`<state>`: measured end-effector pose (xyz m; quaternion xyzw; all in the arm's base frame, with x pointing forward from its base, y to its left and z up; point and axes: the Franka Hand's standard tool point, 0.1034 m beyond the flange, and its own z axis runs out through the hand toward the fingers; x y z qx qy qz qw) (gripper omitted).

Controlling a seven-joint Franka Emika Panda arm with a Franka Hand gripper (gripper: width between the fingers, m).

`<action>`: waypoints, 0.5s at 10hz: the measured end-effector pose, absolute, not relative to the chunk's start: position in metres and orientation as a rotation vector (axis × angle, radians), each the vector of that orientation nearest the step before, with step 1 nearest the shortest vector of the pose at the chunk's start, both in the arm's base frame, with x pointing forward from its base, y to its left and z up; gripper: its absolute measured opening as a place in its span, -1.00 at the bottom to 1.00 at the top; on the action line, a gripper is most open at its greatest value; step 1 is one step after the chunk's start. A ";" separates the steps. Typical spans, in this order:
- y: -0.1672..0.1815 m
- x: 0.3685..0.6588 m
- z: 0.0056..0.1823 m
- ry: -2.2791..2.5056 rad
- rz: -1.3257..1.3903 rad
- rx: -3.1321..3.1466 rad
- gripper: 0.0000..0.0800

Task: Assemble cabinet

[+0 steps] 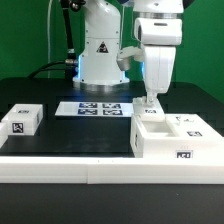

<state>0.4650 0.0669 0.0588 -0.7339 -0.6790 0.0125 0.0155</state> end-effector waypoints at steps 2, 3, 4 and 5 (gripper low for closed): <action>0.063 0.483 0.058 -2.141 0.005 -2.267 -0.82; 0.064 0.490 0.059 -2.146 -0.008 -2.268 -0.82; 0.065 0.499 0.060 -2.161 -0.018 -2.256 -0.82; 0.066 0.509 0.060 -2.192 -0.014 -2.226 -0.82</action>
Offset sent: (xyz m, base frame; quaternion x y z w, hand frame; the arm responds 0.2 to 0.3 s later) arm 0.0366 0.0156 0.0035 -0.0260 0.0354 -0.0422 0.9981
